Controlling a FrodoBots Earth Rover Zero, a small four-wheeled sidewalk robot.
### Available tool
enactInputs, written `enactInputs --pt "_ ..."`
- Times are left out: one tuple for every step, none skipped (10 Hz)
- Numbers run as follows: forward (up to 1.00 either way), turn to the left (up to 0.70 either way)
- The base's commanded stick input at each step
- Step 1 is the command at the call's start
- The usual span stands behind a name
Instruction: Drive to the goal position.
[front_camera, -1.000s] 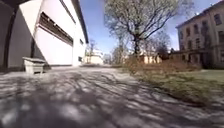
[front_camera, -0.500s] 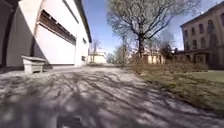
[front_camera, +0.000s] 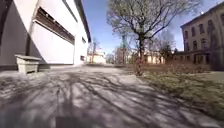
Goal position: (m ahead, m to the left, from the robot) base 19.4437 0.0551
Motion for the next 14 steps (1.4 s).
enactInputs --pt "0.85 0.0" --pt "0.85 0.0" --pt "0.85 0.0" --pt "0.85 0.0" --pt "0.85 0.0" --pt "0.85 0.0" --pt "0.85 0.0" --pt "0.85 0.0" --pt "0.85 0.0" --pt "0.85 0.0" --pt "0.85 0.0" --pt "0.85 0.0" --pt "0.85 0.0" --pt "0.85 0.0"
